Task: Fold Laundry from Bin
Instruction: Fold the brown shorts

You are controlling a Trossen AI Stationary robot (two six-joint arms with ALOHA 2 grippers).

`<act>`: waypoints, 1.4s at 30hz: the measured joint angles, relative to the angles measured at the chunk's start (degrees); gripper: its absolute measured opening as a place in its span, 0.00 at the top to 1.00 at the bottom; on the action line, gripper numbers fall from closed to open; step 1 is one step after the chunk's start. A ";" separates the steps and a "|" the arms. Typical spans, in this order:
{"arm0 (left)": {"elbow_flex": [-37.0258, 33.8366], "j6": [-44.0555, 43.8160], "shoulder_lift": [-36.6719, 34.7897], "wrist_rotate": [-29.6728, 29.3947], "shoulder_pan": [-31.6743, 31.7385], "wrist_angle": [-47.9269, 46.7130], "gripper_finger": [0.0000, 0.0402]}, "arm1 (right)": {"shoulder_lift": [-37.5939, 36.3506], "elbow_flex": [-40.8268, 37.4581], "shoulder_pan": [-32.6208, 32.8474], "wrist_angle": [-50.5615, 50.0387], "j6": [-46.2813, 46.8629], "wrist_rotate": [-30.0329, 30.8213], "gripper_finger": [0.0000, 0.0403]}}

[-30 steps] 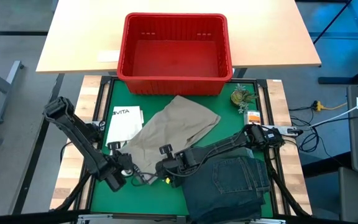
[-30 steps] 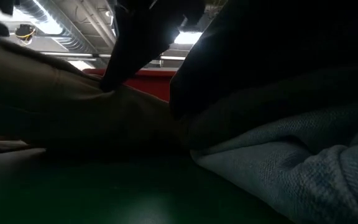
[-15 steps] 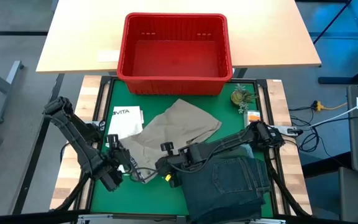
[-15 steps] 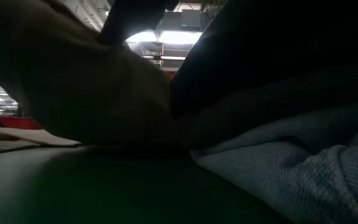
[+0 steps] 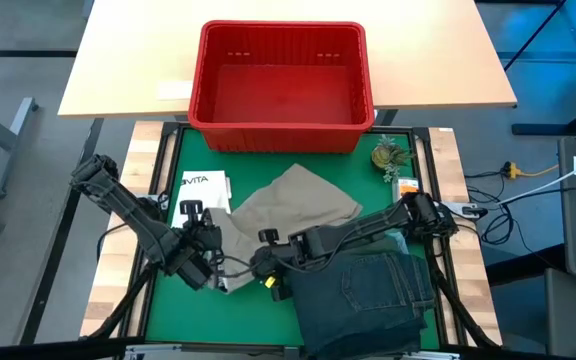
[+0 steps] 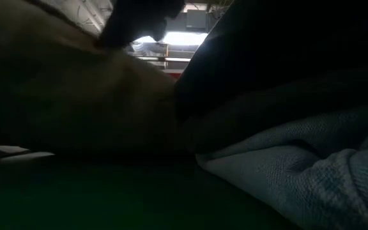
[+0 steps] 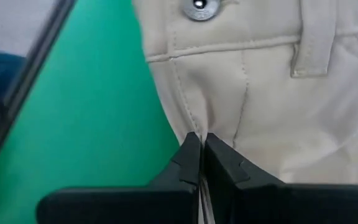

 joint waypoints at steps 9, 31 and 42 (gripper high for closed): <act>-0.07 -1.67 0.00 4.37 -2.27 7.30 1.00 | 0.04 -1.65 0.04 -2.04 0.59 0.02 0.97; -13.23 -13.73 0.10 16.99 -4.63 35.29 0.74 | 0.15 -1.67 1.20 -6.51 0.55 -0.42 0.97; -17.18 -13.26 0.07 18.17 -6.24 40.69 0.47 | 0.22 -1.67 1.20 -7.79 0.55 -0.46 0.97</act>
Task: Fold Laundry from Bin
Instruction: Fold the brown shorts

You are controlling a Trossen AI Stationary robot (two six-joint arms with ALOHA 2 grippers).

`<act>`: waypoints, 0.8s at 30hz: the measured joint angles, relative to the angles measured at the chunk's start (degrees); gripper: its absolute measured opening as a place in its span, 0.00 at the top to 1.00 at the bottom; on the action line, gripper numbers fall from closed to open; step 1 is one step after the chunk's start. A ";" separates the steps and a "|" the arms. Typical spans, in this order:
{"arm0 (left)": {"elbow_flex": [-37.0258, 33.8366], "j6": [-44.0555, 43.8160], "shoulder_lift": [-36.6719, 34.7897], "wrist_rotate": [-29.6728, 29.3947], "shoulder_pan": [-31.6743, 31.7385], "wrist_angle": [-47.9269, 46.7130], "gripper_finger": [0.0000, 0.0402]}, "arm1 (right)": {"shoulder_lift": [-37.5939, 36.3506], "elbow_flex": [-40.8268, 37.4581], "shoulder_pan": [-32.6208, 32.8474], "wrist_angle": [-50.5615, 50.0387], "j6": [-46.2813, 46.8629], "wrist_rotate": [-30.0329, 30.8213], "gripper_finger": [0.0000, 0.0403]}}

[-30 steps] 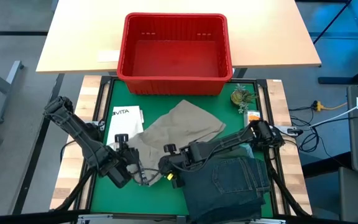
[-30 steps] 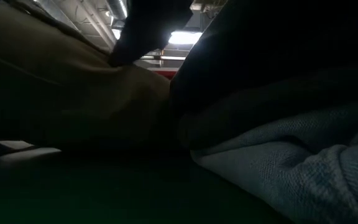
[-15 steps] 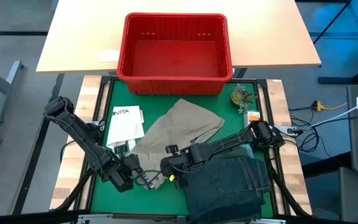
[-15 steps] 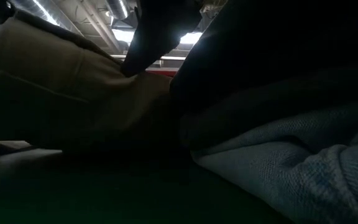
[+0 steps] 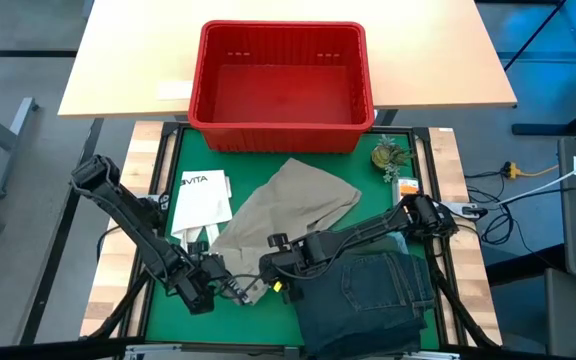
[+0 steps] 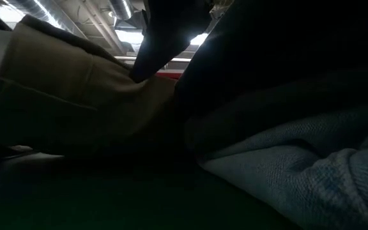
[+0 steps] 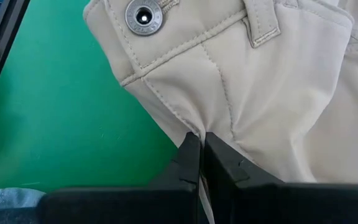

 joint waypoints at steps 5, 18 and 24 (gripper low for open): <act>-3.97 0.19 0.00 -1.49 -0.27 2.32 0.42 | 0.00 0.00 0.00 0.00 0.00 0.00 0.97; -9.25 1.60 0.00 -9.01 -0.14 3.73 0.54 | 0.00 -0.02 0.02 0.02 0.00 0.00 0.97; -6.22 1.45 0.00 -5.01 0.17 -2.80 0.94 | 0.00 -0.02 0.02 0.46 0.02 -0.01 0.97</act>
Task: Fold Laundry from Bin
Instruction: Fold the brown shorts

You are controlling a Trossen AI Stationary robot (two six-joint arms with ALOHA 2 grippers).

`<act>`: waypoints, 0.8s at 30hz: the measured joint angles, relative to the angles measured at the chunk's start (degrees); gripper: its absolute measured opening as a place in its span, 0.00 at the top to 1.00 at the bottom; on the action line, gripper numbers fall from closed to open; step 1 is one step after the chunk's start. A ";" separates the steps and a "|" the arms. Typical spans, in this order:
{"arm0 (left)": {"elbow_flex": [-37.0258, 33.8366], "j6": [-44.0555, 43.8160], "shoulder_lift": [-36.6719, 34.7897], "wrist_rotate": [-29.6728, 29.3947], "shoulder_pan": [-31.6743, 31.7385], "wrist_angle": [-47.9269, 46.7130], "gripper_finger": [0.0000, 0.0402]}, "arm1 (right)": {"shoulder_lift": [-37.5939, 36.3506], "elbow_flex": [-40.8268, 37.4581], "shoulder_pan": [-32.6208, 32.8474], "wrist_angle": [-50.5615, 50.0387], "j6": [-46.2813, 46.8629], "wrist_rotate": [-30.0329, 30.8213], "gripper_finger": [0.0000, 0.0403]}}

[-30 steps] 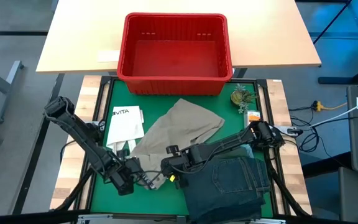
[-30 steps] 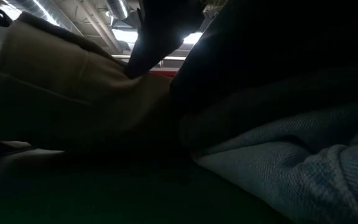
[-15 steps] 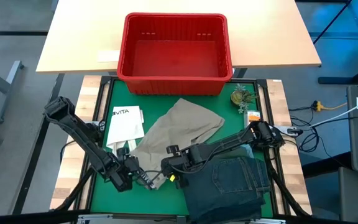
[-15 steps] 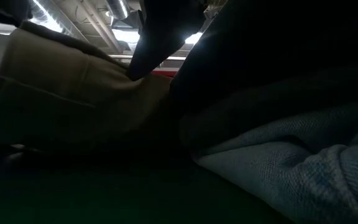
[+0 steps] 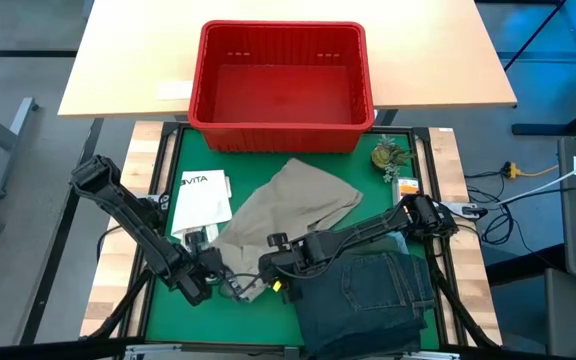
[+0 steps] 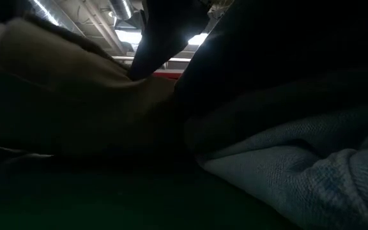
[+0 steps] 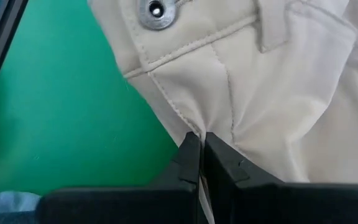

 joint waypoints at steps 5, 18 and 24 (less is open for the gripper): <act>6.01 1.67 0.00 2.47 0.26 -13.67 0.97 | 0.00 -0.02 -0.04 4.76 0.00 0.01 0.97; 23.19 4.31 -0.48 2.23 1.25 -38.23 0.98 | 0.48 -0.02 0.81 15.78 3.87 -0.16 0.97; 25.36 4.57 -3.12 -0.67 3.27 -38.11 0.98 | 0.42 -1.18 2.42 19.12 3.73 -0.24 0.97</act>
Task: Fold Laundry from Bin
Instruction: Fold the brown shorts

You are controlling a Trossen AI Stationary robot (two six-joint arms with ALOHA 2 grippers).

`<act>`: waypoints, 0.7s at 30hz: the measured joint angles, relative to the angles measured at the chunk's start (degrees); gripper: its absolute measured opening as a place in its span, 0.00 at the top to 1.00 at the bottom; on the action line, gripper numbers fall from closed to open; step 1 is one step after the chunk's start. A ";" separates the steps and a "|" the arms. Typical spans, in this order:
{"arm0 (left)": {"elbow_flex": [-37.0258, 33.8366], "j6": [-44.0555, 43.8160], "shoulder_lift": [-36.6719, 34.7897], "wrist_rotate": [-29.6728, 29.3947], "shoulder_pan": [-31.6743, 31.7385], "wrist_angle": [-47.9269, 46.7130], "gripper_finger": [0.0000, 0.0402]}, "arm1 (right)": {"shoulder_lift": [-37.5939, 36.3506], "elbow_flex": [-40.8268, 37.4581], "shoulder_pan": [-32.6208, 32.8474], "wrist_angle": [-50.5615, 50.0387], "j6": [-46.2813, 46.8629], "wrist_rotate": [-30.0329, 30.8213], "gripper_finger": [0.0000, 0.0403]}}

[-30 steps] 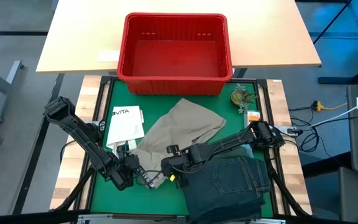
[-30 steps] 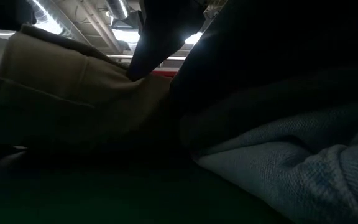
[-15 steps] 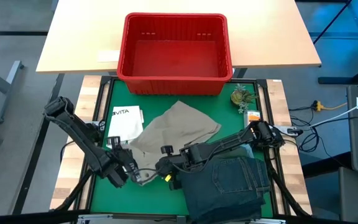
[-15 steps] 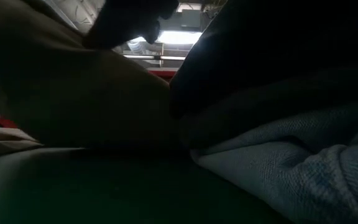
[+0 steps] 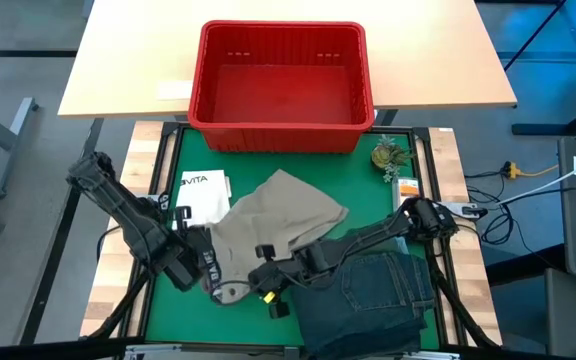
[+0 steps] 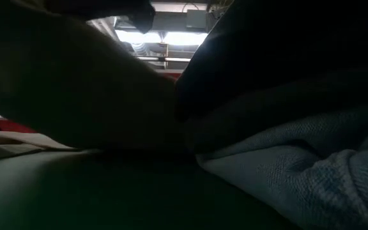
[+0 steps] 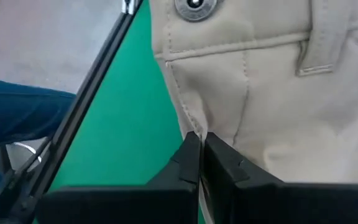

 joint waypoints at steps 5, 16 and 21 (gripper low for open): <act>0.05 0.77 -0.88 -0.33 1.99 -0.02 0.98 | -2.64 -10.14 -0.38 11.10 4.14 -2.52 0.97; 0.05 11.96 -0.88 -2.45 12.38 2.79 0.98 | -16.14 -33.23 -2.29 37.64 12.56 -3.53 0.97; 0.05 19.72 -0.88 -4.92 19.14 6.66 0.98 | -20.56 -42.75 -3.51 43.81 17.62 0.57 0.97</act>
